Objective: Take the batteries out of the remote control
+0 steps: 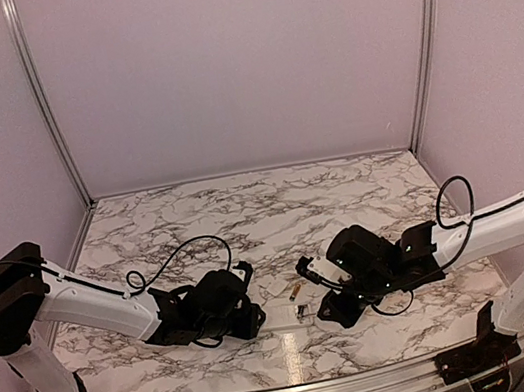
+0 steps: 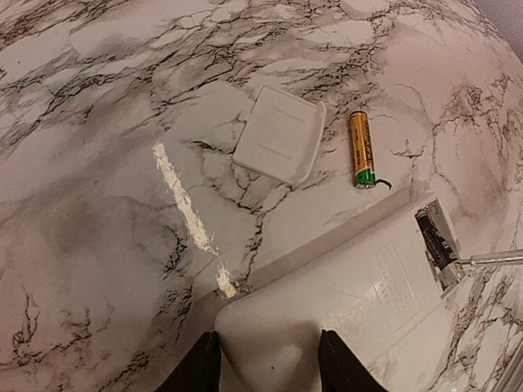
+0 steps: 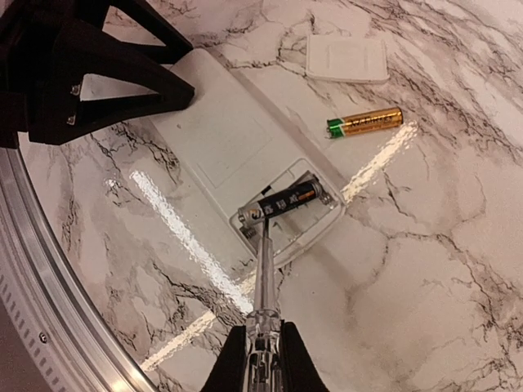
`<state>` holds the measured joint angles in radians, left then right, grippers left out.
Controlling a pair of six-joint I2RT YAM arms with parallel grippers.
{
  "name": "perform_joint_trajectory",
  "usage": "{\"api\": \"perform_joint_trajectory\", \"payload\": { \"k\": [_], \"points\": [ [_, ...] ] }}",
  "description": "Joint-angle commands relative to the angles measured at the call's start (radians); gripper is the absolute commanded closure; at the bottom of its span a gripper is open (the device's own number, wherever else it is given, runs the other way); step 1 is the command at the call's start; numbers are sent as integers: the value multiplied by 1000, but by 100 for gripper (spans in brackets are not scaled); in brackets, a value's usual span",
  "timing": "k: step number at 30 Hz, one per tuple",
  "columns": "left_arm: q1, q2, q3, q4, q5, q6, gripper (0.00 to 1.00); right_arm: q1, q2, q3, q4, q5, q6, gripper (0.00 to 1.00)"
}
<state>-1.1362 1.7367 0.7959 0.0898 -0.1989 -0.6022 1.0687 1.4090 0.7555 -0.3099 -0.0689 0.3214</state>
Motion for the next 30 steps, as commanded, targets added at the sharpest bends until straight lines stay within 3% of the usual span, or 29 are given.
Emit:
{"api": "perform_joint_trajectory", "payload": {
  "k": [1,30],
  "points": [
    [-8,33,-4,-29,33,19,57,11,13,57,20,13,-6,100],
    [-8,31,-4,-32,35,20,59,10,66,172,-76,111,-41,100]
  ]
}}
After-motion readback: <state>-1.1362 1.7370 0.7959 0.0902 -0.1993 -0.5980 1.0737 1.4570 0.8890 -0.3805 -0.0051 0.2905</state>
